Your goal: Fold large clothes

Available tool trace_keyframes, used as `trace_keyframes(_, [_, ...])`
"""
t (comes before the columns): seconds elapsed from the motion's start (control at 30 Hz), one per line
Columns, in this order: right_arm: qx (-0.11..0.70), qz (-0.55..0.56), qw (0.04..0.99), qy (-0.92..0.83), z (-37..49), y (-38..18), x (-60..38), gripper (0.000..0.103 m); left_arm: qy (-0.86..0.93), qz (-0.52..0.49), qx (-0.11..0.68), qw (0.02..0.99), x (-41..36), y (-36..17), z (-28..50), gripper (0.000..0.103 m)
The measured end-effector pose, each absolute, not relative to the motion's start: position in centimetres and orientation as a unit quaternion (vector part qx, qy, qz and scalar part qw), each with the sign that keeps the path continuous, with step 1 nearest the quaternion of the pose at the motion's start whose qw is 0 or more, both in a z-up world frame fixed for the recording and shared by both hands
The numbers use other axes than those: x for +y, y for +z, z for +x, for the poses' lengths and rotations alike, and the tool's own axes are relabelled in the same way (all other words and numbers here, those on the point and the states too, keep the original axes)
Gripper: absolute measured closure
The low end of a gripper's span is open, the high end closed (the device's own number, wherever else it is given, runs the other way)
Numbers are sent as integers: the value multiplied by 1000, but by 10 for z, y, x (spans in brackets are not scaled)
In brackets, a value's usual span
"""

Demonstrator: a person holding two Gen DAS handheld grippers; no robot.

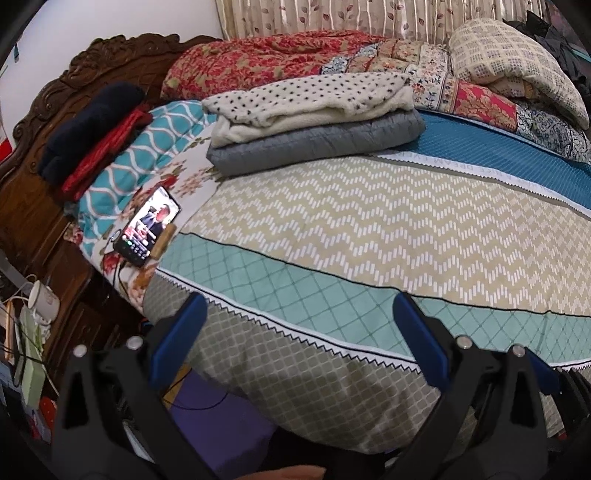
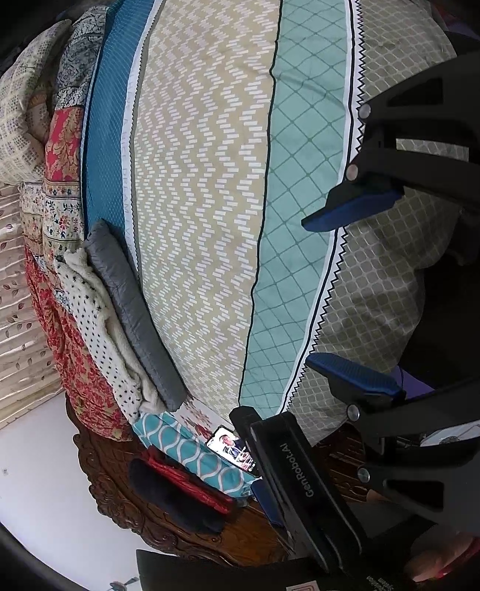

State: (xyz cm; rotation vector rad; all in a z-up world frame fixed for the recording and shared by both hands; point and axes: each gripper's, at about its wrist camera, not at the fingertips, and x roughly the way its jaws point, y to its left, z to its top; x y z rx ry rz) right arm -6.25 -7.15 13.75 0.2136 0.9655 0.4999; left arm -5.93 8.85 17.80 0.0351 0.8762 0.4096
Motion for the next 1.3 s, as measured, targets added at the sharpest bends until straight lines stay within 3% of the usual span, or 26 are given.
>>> trace_keyframes(1.3, [461, 96, 850, 236, -64, 132, -71, 71, 198, 0, 434, 879, 94, 172, -60, 6])
